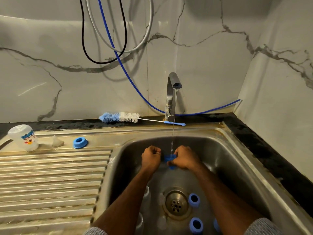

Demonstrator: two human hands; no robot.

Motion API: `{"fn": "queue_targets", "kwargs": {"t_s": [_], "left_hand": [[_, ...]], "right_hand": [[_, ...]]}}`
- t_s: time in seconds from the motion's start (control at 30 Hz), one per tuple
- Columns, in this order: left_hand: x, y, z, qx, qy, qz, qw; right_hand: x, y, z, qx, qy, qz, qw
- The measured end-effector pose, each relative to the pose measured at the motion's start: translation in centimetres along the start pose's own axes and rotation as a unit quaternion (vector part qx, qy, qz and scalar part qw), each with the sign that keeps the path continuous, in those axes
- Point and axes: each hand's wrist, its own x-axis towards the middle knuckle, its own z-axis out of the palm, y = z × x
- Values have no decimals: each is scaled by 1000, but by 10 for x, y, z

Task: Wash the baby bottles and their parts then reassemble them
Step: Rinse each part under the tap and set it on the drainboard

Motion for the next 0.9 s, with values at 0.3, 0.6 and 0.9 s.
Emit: {"fn": "queue_targets", "kwargs": {"t_s": [0.3, 0.6, 0.9], "left_hand": [[-2, -1, 2, 15, -7, 11, 1000], [-3, -2, 0, 15, -12, 9, 1000], [-4, 0, 0, 20, -18, 8, 1000]], "right_hand": [[-3, -1, -5, -16, 37, 22, 999], [-5, -1, -3, -90, 35, 7, 995], [-1, 0, 1, -21, 29, 36, 999]]}}
